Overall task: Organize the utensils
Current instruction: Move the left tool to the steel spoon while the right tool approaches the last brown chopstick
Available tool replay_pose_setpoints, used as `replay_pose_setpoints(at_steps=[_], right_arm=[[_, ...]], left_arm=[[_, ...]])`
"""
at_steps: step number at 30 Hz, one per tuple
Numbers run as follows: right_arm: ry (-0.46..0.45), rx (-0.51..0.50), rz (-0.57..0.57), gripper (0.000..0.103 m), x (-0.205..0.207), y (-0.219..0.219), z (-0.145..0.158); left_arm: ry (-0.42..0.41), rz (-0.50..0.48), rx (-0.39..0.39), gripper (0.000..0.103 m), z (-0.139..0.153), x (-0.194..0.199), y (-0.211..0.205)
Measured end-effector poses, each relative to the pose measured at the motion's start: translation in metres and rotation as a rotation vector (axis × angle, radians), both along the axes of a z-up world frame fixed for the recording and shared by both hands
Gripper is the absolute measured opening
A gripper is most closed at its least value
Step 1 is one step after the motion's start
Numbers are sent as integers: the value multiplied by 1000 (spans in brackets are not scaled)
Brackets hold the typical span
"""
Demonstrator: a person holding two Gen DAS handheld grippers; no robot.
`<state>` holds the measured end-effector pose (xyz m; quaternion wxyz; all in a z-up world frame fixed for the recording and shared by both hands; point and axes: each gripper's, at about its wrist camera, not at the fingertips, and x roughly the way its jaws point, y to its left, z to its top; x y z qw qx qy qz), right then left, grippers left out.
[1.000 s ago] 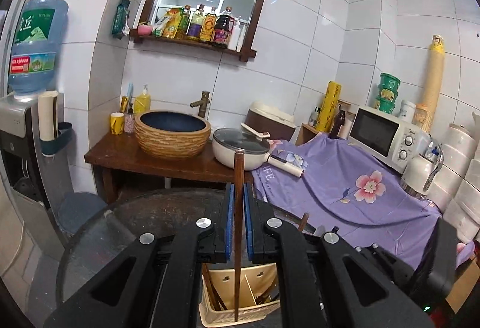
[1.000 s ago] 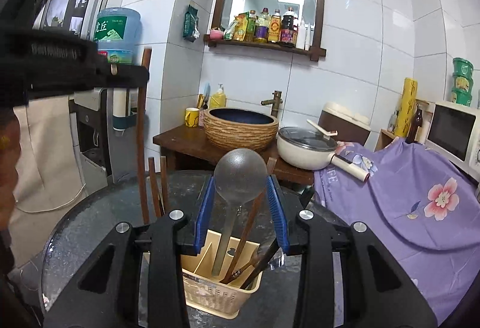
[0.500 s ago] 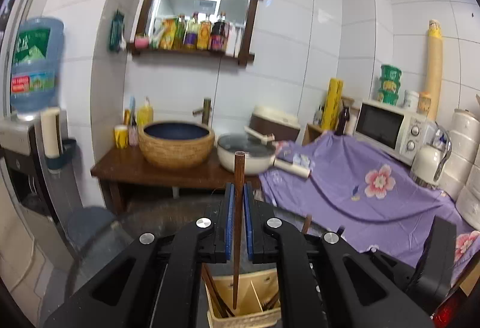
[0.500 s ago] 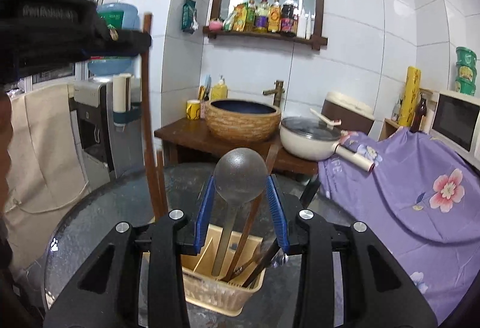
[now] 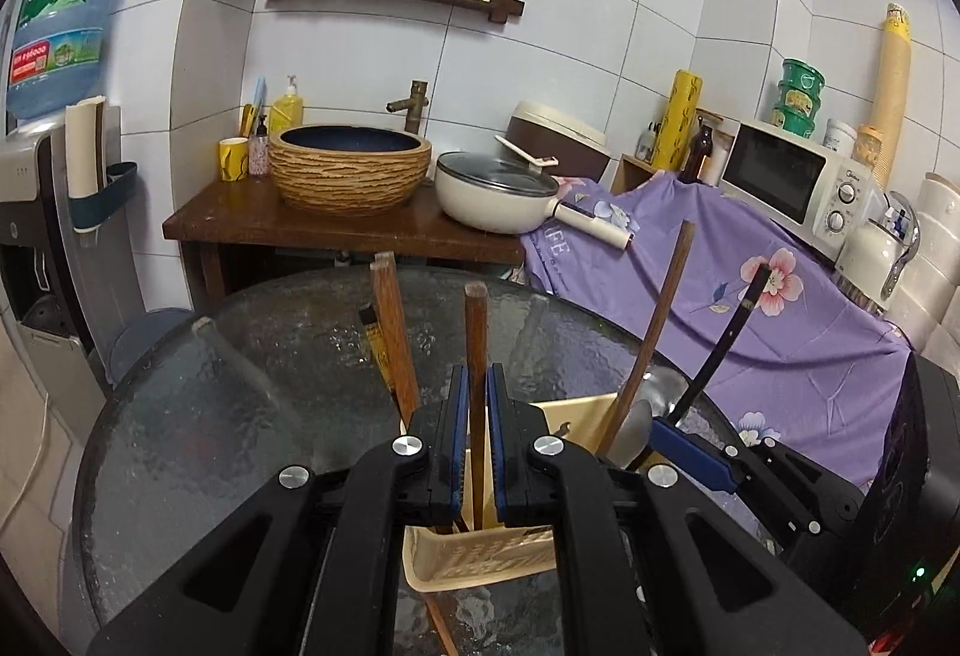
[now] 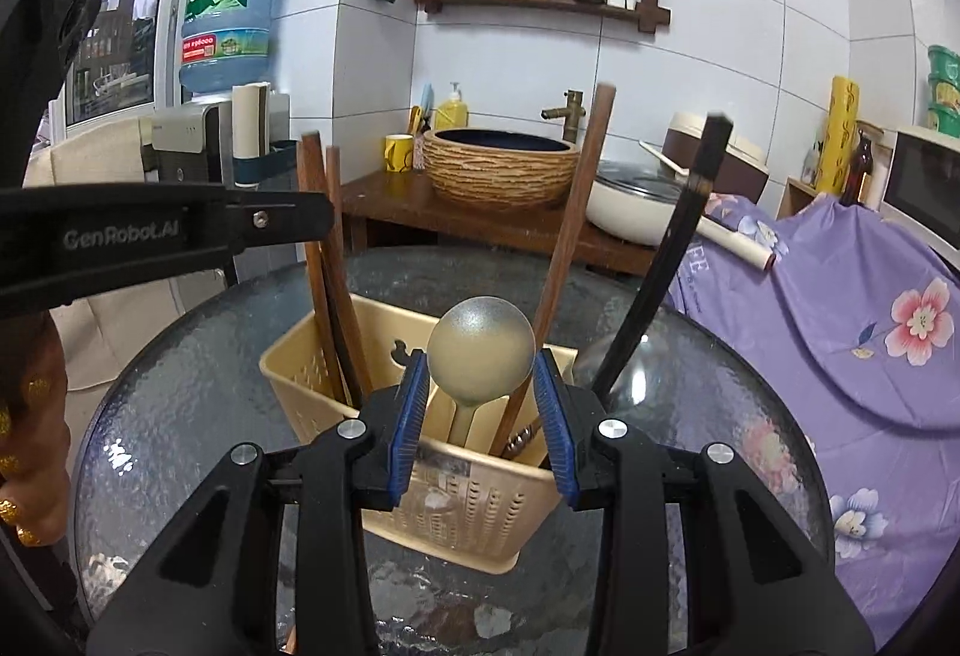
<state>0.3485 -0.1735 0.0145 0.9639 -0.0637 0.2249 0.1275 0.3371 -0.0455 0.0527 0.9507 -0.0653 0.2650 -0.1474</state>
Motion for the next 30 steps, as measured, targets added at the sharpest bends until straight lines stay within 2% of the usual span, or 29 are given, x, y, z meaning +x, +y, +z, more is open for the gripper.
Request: replay_pose_setpoints(at_steps=[3, 5, 8, 10, 14, 16, 22, 26, 30], right_arm=[[-7, 1, 8, 43, -4, -1, 0], [-22, -4, 13, 49, -9, -1, 1], [-49, -9, 14, 49, -22, -3, 4], [-60, -7, 11, 50, -31, -6, 6], [-74, -7, 3, 58, -58, -14, 9], [-29, 13, 3, 58, -72, -18, 3], [134, 63, -18, 59, -91, -26, -37], [189, 39, -26, 59, -103, -25, -64], [230, 44, -44, 59, -115, -27, -86]], left_arm=[[0, 5, -14, 7, -1, -4, 2], [-3, 3, -26, 11, 0, -9, 6], [-28, 8, -33, 25, 4, -25, 12], [-47, 21, -46, 46, 5, -41, 21], [-50, 60, -28, 53, -2, -69, 34], [-30, 69, 1, 60, -13, -84, 38], [115, 43, 74, 61, -79, -119, 31], [251, 20, 42, 58, -122, -130, 29], [306, 28, 25, 58, -142, -139, 27]])
